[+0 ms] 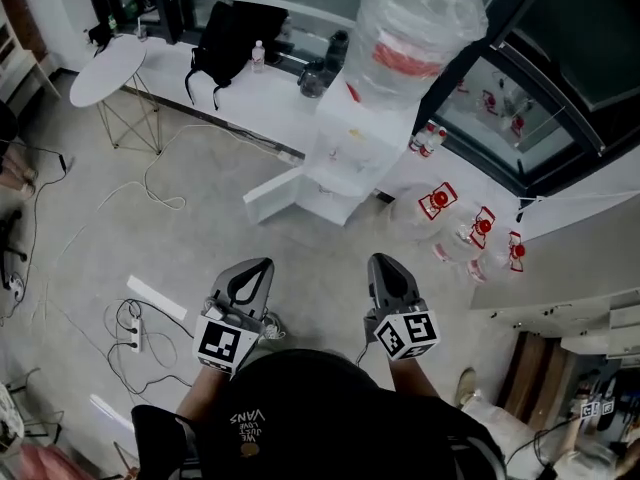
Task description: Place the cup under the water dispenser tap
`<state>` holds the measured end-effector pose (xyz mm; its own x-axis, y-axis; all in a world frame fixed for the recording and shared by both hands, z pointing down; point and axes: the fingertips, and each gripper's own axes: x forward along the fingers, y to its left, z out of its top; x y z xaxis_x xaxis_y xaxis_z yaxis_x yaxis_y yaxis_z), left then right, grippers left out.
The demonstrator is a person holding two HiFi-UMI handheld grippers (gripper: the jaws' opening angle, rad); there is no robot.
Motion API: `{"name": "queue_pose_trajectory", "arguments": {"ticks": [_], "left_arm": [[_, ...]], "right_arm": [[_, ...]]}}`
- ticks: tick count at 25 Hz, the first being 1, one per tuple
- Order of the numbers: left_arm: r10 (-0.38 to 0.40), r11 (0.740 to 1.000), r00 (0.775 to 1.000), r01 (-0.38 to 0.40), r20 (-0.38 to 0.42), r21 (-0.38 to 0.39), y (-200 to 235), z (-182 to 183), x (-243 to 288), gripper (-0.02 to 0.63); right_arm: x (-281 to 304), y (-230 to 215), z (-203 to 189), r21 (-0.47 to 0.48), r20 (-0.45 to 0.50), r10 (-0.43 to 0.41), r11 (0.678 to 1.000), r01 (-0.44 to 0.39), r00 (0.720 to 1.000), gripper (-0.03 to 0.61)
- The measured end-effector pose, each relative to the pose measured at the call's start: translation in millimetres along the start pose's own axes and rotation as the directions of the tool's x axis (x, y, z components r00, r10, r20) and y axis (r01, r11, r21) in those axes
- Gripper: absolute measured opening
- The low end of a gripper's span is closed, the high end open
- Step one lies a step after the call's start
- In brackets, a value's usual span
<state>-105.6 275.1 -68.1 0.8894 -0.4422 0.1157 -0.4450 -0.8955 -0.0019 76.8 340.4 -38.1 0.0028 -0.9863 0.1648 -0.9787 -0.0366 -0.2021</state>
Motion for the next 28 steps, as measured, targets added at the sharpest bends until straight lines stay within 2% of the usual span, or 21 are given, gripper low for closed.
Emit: {"name": "queue_pose_trajectory", "arguments": {"ticks": [3, 10, 15, 20, 24, 25, 28], "left_arm": [[-0.042, 0.999, 0.999, 0.042, -0.003, 0.010, 28.3, -7.4, 9.3, 0.018], [-0.062, 0.997, 0.998, 0.062, 0.005, -0.053, 61.3, -20.9, 39.7, 0.018], [-0.031, 0.997, 0.999, 0.032, 0.007, -0.072, 82.4, -38.9, 67.7, 0.018], [0.044, 0.994, 0.999, -0.042, 0.016, -0.102, 102.1, -50.1, 97.5, 0.018], [0.086, 0.987, 0.996, -0.086, -0.003, -0.139, 113.9, -72.1, 121.6, 0.018], [0.089, 0.987, 0.996, -0.090, -0.011, -0.133, 117.7, -79.8, 127.9, 0.018], [0.062, 0.997, 0.997, -0.064, -0.045, -0.031, 126.0, -106.6, 146.8, 0.018]], "right_arm": [[26.2, 4.1, -5.3, 0.014, -0.004, -0.047, 0.999, 0.047, 0.999, 0.046], [75.8, -6.8, -21.6, 0.003, -0.058, -0.085, 0.996, 0.085, 0.995, 0.046], [118.5, -23.7, -35.4, -0.011, -0.098, -0.053, 0.999, 0.052, 0.994, 0.046], [157.0, -42.8, -39.2, -0.021, -0.122, -0.007, 1.000, 0.005, 0.992, 0.046], [188.5, -61.8, -58.2, -0.015, -0.167, 0.013, 1.000, -0.015, 0.986, 0.046], [197.5, -66.3, -66.0, -0.017, -0.182, 0.017, 1.000, -0.021, 0.983, 0.046], [224.0, -79.7, -94.3, -0.029, -0.231, 0.026, 0.999, -0.034, 0.973, 0.046]]}}
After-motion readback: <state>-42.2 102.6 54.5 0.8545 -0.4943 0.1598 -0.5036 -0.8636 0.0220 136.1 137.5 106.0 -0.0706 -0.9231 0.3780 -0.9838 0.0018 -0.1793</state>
